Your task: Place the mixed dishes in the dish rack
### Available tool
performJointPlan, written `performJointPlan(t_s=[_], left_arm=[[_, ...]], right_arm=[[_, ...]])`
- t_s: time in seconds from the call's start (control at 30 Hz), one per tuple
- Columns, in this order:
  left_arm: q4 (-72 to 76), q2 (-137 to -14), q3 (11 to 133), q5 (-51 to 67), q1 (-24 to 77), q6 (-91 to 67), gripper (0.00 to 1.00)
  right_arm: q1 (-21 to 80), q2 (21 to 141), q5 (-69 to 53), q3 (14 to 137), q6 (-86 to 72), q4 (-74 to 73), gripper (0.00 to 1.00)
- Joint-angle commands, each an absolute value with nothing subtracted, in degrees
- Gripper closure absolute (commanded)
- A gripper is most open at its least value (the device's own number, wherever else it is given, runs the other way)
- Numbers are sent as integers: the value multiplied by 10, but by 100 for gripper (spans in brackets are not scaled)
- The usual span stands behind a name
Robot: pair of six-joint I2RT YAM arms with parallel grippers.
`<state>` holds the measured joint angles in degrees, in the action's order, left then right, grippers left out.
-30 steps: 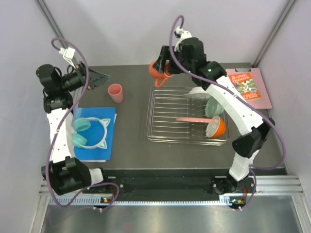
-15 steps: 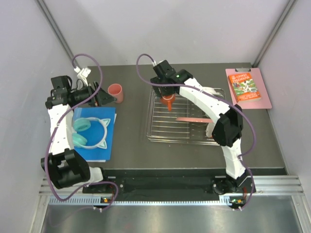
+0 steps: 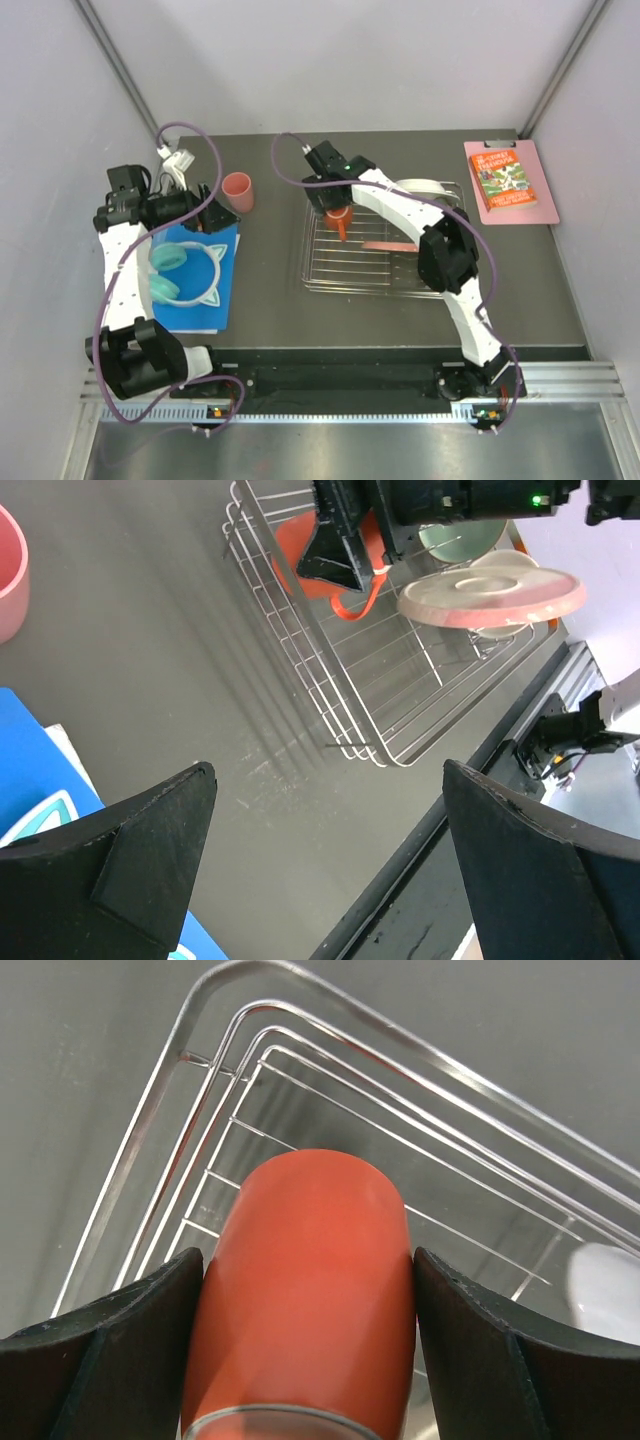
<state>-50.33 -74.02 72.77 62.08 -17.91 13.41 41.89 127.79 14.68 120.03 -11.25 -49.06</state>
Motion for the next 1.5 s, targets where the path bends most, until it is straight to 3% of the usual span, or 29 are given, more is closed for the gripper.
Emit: performJointPlan(t_s=[0.0, 0.27, 0.3, 0.4, 0.47, 0.5, 0.53, 0.9, 1.1, 1.23, 1.47], left_arm=[[-511, -724, 722, 625, -181, 172, 1], [-486, -756, 702, 607, -182, 170, 1], [-488, -759, 702, 607, -182, 172, 1], [-485, -767, 697, 609, -182, 172, 1], [-473, -766, 691, 606, -181, 168, 1], [-469, -766, 687, 604, -182, 164, 1], [-463, -766, 686, 602, -181, 161, 1], [-365, -781, 693, 565, -167, 92, 1], [-238, -806, 718, 431, -93, 69, 1], [-204, -878, 769, 313, -43, 97, 1], [-160, -988, 854, 166, -10, 169, 1]], right_arm=[[425, 1279, 134, 1237, -111, -443, 100], [410, 1301, 97, 1248, -113, -440, 97], [406, 1302, 97, 1247, -109, -441, 80], [400, 1301, 92, 1244, -106, -439, 43], [398, 1298, 92, 1244, -107, -437, 27], [398, 1295, 93, 1244, -106, -435, 4], [398, 1293, 96, 1244, -105, -435, 0], [403, 1242, 130, 1240, -103, -440, 0], [434, 1152, 234, 1230, -77, -430, 0], [468, 1024, 305, 1128, -49, -333, 0], [483, 830, 260, 954, -62, -180, 0]])
